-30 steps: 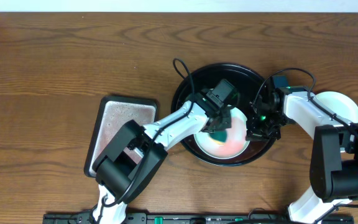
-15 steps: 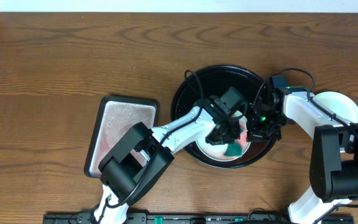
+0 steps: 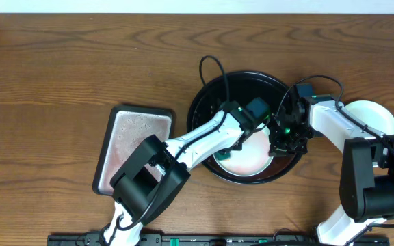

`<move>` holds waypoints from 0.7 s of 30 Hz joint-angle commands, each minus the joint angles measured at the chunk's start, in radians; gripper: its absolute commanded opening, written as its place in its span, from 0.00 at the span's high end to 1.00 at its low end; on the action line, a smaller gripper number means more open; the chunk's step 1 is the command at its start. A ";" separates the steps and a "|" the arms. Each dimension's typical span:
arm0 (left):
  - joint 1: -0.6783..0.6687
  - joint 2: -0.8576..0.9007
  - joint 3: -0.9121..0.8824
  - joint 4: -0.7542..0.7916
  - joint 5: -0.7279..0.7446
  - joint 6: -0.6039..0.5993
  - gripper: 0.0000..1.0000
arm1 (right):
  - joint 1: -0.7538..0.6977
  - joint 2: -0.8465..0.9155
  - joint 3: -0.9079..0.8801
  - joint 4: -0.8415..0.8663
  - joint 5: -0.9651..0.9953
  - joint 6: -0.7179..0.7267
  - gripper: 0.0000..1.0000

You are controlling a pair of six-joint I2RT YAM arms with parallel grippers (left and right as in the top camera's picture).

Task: Clean dirty plates on tray and stack at the side
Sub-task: 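Scrub the pale-blue plate with the sponge while the right gripper holds it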

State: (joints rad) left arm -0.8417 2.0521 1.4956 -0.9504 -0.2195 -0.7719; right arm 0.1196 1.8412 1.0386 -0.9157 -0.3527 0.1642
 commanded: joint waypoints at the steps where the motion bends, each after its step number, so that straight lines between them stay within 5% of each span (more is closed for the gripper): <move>1: 0.031 0.021 0.064 -0.040 -0.211 0.022 0.92 | -0.004 0.014 -0.012 -0.001 0.116 -0.023 0.99; 12: 0.031 -0.025 0.125 -0.026 0.074 0.083 0.93 | -0.004 0.013 -0.012 -0.005 0.116 -0.023 0.99; 21: -0.006 -0.016 -0.060 0.293 0.309 0.084 0.92 | -0.003 0.013 -0.012 -0.006 0.116 -0.023 0.99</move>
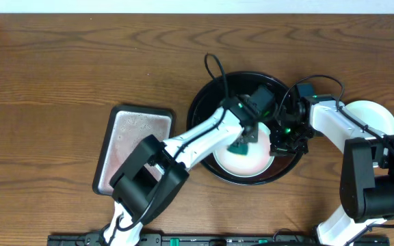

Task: Clean dirty plates on tray and stack at the side
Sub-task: 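Scrub the pale-blue plate with the sponge while the right gripper holds it, then return the sponge to the left tray with the left gripper and release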

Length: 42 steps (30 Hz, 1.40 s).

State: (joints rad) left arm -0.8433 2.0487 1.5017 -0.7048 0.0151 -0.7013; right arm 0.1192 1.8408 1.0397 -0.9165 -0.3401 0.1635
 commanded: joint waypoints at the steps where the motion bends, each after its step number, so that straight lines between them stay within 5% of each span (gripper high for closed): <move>1: 0.001 -0.013 -0.086 0.071 0.059 0.013 0.92 | -0.003 0.014 -0.013 -0.005 0.104 -0.022 0.99; 8: 0.047 -0.012 -0.105 0.077 -0.404 0.218 0.92 | -0.003 0.014 -0.013 -0.004 0.104 -0.022 0.99; 14: 0.055 -0.012 -0.103 0.080 -0.586 0.332 0.92 | -0.003 0.014 -0.013 -0.005 0.104 -0.022 0.99; 18: 0.052 -0.028 -0.061 0.014 -0.579 0.311 0.92 | -0.003 0.014 -0.013 -0.008 0.104 -0.021 0.99; 30: 0.091 -0.373 -0.014 -0.196 -0.162 0.201 0.92 | -0.003 -0.037 -0.013 -0.008 0.104 -0.004 0.99; 36: 0.260 -0.517 -0.018 -0.483 -0.158 0.165 0.92 | 0.017 -0.229 -0.013 0.019 0.132 -0.004 0.99; 42: 0.489 -0.520 -0.147 -0.508 -0.156 0.208 0.92 | 0.056 -0.315 -0.013 0.022 0.161 -0.003 0.99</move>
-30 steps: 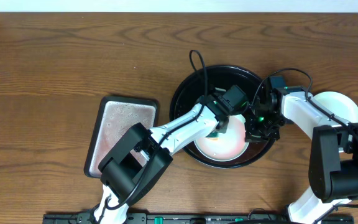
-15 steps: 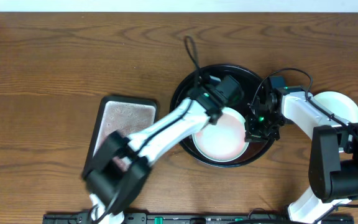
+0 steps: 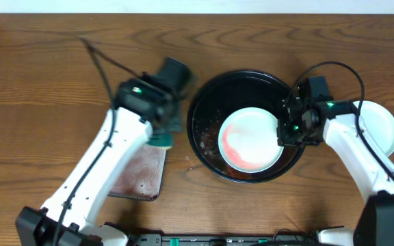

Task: Clean dirty plates on tray and stack at the side
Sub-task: 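Return the sponge to the left tray with the left gripper and release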

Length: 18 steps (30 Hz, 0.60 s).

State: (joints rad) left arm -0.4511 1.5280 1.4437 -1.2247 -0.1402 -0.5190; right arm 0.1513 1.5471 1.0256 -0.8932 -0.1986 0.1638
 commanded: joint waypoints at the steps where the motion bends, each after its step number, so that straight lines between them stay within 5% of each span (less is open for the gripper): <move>1: 0.143 0.000 -0.137 0.043 0.004 0.045 0.92 | 0.031 -0.026 0.001 -0.005 0.020 -0.004 0.99; 8: 0.296 0.000 -0.322 0.221 0.091 0.134 0.92 | 0.067 -0.043 0.001 -0.042 0.153 0.022 0.99; 18: 0.315 -0.047 -0.319 0.221 0.264 0.171 0.50 | 0.188 -0.251 0.001 -0.071 0.449 0.042 0.99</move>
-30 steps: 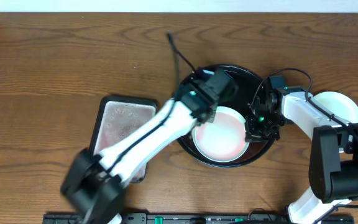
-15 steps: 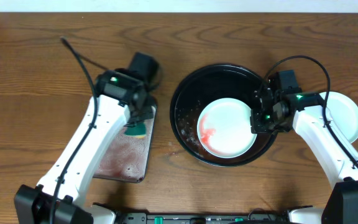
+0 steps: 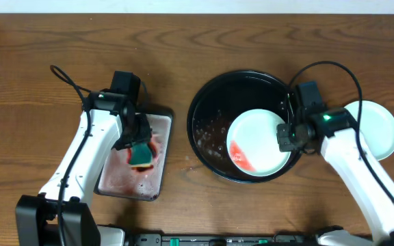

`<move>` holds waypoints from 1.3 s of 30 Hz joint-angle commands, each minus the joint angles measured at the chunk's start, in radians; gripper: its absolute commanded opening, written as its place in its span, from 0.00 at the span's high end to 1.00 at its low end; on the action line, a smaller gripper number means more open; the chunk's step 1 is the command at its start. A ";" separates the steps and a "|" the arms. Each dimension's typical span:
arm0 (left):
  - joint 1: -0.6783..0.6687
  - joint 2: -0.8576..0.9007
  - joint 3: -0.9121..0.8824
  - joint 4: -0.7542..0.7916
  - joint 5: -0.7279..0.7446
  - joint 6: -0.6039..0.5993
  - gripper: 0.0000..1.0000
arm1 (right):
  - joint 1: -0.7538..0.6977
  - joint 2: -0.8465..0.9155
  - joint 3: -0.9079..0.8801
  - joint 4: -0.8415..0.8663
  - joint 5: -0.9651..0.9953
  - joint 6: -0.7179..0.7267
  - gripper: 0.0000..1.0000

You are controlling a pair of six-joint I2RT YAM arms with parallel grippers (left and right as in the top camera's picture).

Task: Clean dirty plates on tray and stack at the side
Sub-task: 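Return the sponge to the left tray with the left gripper and release, then lift the pale-blue plate with the right gripper and tilt it upright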

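A white plate (image 3: 260, 143) with a red smear at its lower left lies tilted in the black round basin (image 3: 207, 102). My right gripper (image 3: 286, 137) is shut on the plate's right rim. My left gripper (image 3: 137, 143) is over the grey metal tray (image 3: 118, 184), shut on a green sponge (image 3: 141, 156) that rests on the wet tray surface. A clean white plate (image 3: 378, 126) lies on the table to the right of the basin, partly under the right arm.
The basin holds dark water with foam along its left side. Cables loop above both arms. The wooden table's front edge carries the arms' mounting rail (image 3: 217, 240).
My left gripper has moved with the sponge from the tray's upper right corner to the middle of the tray. The plate has shifted right in the basin, still held by my right gripper.
My left gripper pressed the sponge on the stained plate in the basin while my right gripper held its rim, and the sponge then sat further up the plate. Later the left arm was outside the basin by the tray, and now the sponge sits on the tray.
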State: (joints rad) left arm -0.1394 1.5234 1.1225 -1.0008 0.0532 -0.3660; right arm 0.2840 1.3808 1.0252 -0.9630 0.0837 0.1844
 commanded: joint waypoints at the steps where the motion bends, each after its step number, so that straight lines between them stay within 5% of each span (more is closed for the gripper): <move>1: 0.004 -0.059 0.003 -0.004 0.071 0.019 0.47 | 0.071 -0.103 0.002 0.002 0.197 0.021 0.99; 11: 0.003 -0.237 0.003 -0.034 0.070 0.018 0.36 | 0.336 -0.227 0.002 0.050 0.626 0.014 0.99; 13: 0.003 -0.244 0.003 -0.035 0.070 0.018 0.17 | 0.382 -0.224 0.002 0.081 0.640 -0.027 0.99; 31: 0.003 -0.243 0.002 -0.034 0.070 0.018 0.16 | 0.736 -0.224 0.002 0.092 1.017 -0.095 0.99; 39: 0.003 -0.243 0.002 -0.034 0.070 0.018 0.16 | 0.764 -0.222 0.002 0.092 1.101 -0.096 0.99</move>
State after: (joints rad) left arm -0.1390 1.2819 1.1225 -1.0313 0.1253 -0.3584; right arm 1.0420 1.1637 1.0252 -0.8730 1.0901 0.0933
